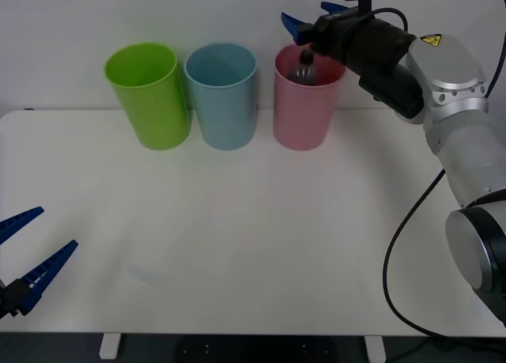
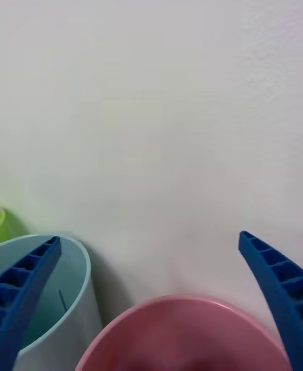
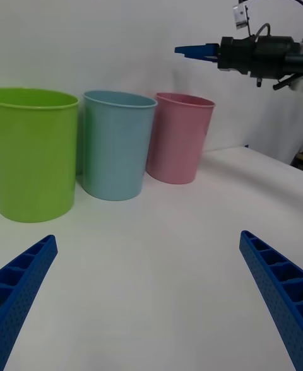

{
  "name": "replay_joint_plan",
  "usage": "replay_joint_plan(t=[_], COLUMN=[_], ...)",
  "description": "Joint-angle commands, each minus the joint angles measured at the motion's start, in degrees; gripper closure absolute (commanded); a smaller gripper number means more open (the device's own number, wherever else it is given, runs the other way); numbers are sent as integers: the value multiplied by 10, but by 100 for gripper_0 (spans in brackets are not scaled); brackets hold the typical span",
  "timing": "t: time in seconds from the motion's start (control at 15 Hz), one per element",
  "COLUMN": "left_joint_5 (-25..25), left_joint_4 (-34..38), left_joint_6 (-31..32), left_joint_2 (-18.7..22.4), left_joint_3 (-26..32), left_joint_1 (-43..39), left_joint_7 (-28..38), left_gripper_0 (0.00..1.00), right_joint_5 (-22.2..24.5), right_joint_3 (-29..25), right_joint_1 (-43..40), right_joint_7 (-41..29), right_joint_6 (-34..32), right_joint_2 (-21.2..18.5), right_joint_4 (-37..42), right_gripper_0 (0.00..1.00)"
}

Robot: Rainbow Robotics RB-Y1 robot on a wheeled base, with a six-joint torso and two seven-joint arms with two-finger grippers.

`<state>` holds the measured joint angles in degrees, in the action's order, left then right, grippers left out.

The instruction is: Grasp the object on the table and drop it into the matching bin: aluminum can to the light blue bin, PET bottle to the pink bin.

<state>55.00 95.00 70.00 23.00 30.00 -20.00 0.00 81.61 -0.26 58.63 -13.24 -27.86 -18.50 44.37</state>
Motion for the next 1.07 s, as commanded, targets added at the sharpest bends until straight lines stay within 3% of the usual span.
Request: replay_joint_plan(t=[0.07, 0.33, 0.67, 1.07], left_joint_5=[0, 0, 0, 0], left_joint_4=[0, 0, 0, 0], left_joint_6=[0, 0, 0, 0], left_joint_2=[0, 0, 0, 0], left_joint_3=[0, 0, 0, 0], left_joint_1=[0, 0, 0, 0], left_joint_7=[0, 0, 0, 0], left_gripper_0=[0, 0, 0, 0], right_joint_5=[-11, -33, -33, -51], right_joint_3=[0, 0, 1, 1], right_joint_1=[-2, -25, -120, -227], right_joint_7=[4, 10, 6, 6], right_joint_6=[-19, -58, -77, -147], right_joint_2=[-4, -12, -14, -37], right_joint_4=[0, 23, 157, 276], right_gripper_0=[0, 0, 0, 0])
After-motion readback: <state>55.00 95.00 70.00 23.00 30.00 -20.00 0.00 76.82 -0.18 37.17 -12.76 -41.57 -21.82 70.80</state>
